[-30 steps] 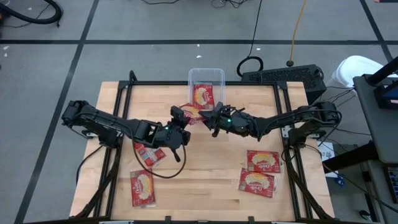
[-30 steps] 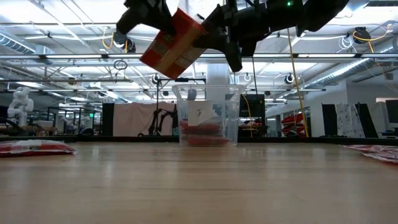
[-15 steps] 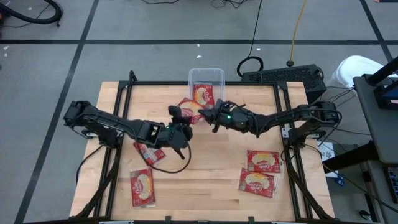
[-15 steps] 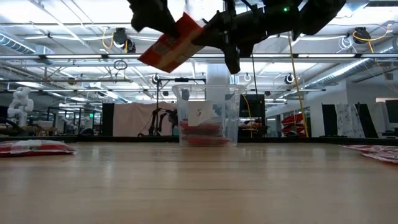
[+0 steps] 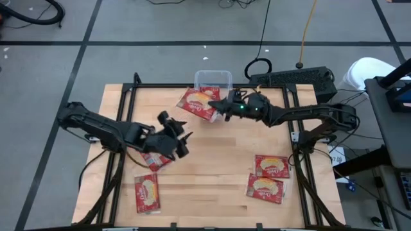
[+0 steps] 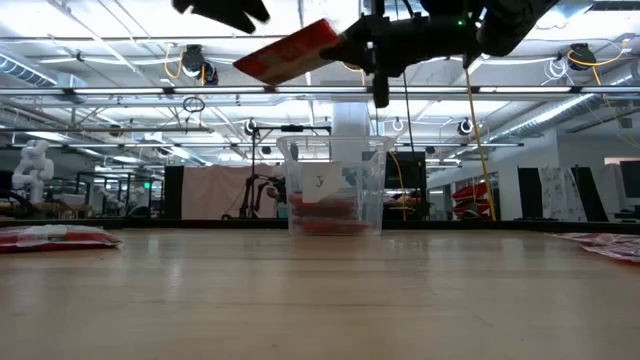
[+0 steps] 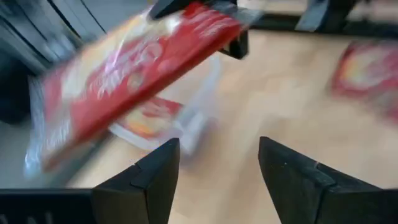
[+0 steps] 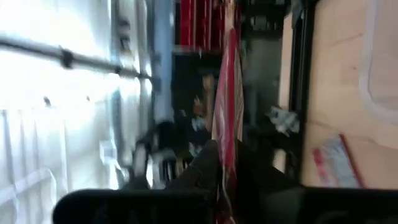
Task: Sort popcorn bags into baskets
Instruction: Put the red popcorn bag into the transparent container
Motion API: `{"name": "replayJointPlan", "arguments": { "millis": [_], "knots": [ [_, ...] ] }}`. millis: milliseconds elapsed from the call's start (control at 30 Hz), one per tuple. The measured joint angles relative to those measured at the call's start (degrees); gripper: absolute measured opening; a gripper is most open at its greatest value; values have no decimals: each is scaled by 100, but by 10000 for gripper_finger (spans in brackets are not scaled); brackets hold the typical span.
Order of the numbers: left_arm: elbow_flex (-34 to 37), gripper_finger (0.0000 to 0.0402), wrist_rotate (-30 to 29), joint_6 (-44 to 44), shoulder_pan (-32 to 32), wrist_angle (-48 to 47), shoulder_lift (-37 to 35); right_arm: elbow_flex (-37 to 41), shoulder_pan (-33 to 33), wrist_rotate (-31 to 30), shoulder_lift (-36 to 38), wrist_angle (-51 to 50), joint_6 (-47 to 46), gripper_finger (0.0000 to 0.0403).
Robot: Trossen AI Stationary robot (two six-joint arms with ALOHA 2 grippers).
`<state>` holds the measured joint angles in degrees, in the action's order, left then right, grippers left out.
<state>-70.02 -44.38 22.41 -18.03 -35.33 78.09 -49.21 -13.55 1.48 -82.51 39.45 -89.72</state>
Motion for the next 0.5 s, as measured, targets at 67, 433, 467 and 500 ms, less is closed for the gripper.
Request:
{"name": "replayJointPlan", "arguments": {
  "millis": [67, 433, 467, 500],
  "knots": [
    [0, 216, 586, 823, 143, -150, -297, 0, -191, 539, 171, -285, 352, 10],
    [0, 132, 4351, 1690, 1984, -433, -1229, 0, -938, 3058, 669, -2133, 1983, 10],
    [0, 128, 4550, 1676, 2173, -412, -1233, 0, -970, 3243, 668, -2193, 2149, 10],
    [0, 125, 4697, 1681, 2348, -400, -1233, 1, -992, 3455, 668, -2232, 2299, 10]
  ]
}}
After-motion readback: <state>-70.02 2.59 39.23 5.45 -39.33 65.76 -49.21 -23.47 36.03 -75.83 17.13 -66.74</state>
